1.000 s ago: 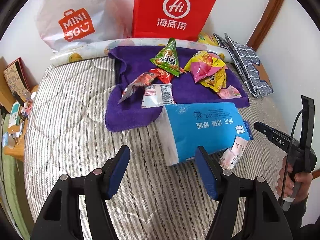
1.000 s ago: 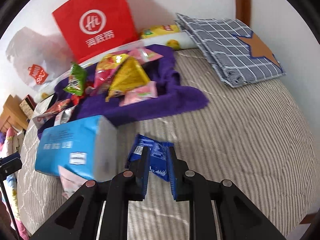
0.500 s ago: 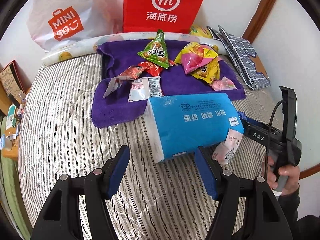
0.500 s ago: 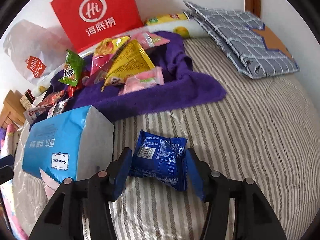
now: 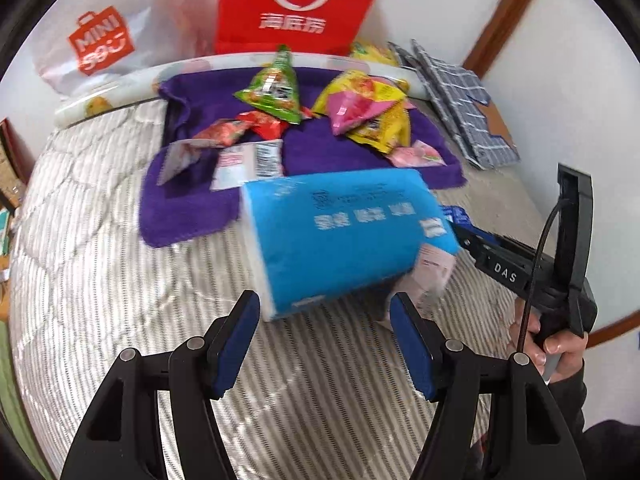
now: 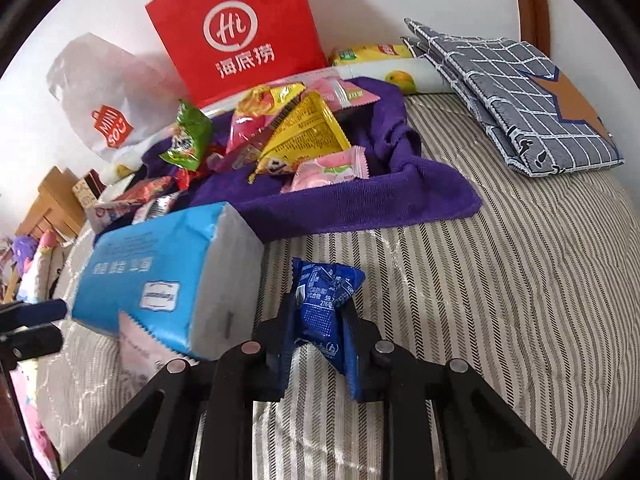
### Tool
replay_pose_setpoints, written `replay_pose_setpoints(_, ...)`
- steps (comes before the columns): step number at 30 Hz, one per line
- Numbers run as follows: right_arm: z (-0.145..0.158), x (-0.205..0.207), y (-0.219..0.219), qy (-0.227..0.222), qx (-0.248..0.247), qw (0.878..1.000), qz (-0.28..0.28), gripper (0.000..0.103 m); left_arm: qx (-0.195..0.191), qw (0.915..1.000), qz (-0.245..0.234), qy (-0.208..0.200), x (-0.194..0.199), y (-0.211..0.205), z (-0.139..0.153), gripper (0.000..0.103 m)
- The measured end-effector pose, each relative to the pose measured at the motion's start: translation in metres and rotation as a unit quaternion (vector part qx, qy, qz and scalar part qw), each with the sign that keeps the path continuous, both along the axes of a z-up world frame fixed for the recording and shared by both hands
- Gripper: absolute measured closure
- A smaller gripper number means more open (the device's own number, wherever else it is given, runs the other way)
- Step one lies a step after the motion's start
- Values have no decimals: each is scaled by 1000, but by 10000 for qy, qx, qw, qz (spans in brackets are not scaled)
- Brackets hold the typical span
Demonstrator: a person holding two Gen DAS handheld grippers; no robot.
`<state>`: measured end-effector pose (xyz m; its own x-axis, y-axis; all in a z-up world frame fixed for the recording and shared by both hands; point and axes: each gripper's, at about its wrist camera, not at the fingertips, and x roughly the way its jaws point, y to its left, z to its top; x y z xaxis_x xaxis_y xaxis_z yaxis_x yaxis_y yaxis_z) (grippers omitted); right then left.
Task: Organize snacks
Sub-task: 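Grasp the white-pink packet with the left tool while the right tool holds the blue packet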
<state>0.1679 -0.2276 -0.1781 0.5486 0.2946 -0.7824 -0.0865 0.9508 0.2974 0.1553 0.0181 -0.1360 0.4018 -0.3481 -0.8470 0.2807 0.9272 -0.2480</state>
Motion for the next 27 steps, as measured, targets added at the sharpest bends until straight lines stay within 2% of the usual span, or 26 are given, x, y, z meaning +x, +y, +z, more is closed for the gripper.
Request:
replay_pose_setpoints(4, 9, -8, -12, -78, 8, 9999, -117, 83, 74, 9996, -259, -109, -6, -19, -1, 35)
replay_pose_setpoints(12, 22, -37, -40, -154, -173, 9992, -337, 83, 233, 9969, -749, -76, -12, -62, -12, 35)
replay_pose_setpoints(15, 25, -47, -50, -158, -211, 9987, -444, 83, 513, 9961, -714, 8, -9, -76, -24, 35)
replay_pose_setpoints(24, 28, -70, -72, -95, -341, 9973, -646, 83, 1039, 9926, -627, -82, -6, -105, -42, 35)
replay_pose_setpoints(26, 28, -73, -73, -78, -333, 9972, -668, 83, 1075, 9923, -617, -52, -4, -109, -45, 40)
replay_pose_setpoints(27, 28, -74, -74, -68, -321, 9972, -676, 83, 1115, 9918, -618, -50, -3, -111, -46, 48)
